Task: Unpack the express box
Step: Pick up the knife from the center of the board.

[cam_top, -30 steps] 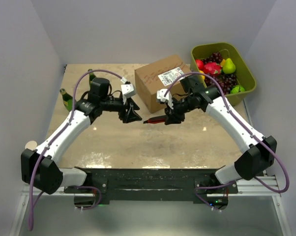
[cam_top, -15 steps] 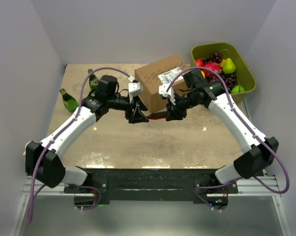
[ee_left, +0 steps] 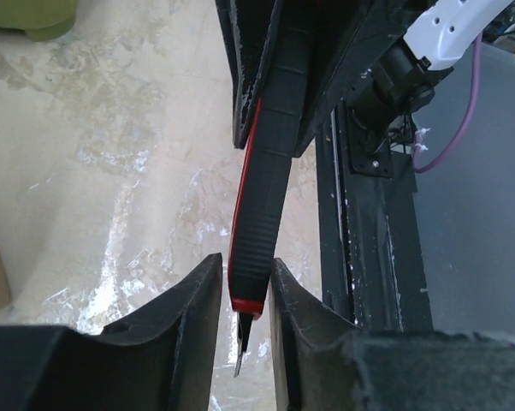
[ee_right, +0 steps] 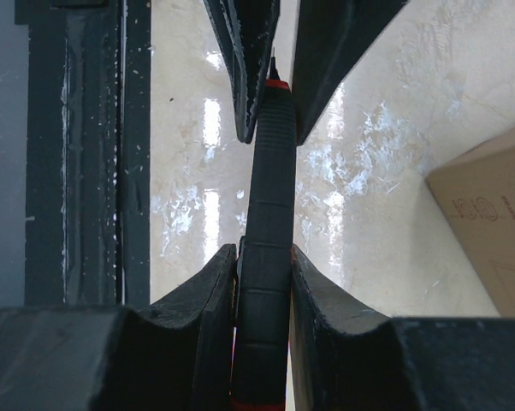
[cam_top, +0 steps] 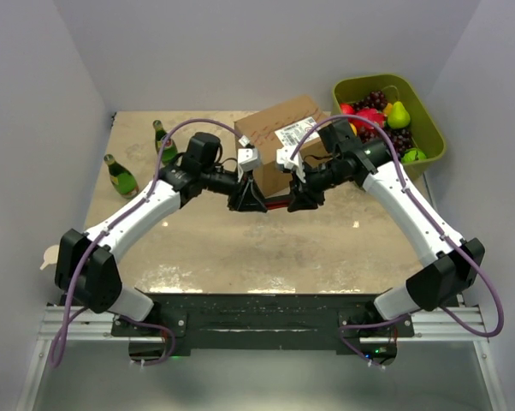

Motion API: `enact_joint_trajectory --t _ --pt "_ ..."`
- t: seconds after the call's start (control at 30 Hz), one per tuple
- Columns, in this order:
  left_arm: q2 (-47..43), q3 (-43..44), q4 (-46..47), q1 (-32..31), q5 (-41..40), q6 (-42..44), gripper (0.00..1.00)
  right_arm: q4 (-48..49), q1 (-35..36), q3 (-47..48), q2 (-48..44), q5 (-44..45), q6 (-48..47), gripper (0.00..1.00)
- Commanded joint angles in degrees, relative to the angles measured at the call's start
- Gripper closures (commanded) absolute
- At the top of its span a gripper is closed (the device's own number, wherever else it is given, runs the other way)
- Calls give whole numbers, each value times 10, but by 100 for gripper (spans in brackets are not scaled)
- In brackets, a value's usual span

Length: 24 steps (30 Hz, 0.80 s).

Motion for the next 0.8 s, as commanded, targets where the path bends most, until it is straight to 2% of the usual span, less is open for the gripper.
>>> enact_joint_trajectory --t 0.0,0.03,0.07,0.13,0.17,0.2,0.27,0.3,0.4,0.5,0.6,0.77 --pt "10 34 20 -11 26 14 80 -1 0 18 -8 -37 1 100" --pt "11 35 20 -13 24 14 95 -3 0 14 -9 -41 0 100" --pt "12 35 20 -13 24 15 100 -5 0 11 -10 -41 -1 100" --pt "12 35 19 -13 20 16 100 0 0 -3 -15 -53 2 99" --pt "13 35 15 -14 22 19 100 6 -1 -9 -20 -60 10 89" --pt "13 34 14 -14 25 20 100 11 0 -13 -23 -67 19 66" --pt "13 33 18 -15 27 16 100 35 -3 -32 -29 -102 52 53" --pt "13 32 20 -14 27 14 100 48 -3 -41 -37 -118 66 43" --pt "12 28 17 -14 28 16 100 123 -3 -91 -59 -155 140 33" --pt "11 26 14 -15 28 19 100 221 -3 -135 -70 -172 221 29" --pt "11 24 17 -14 35 15 100 281 -3 -164 -67 -174 270 30" --pt "11 26 14 -16 42 13 100 320 -2 -182 -46 -170 287 36"
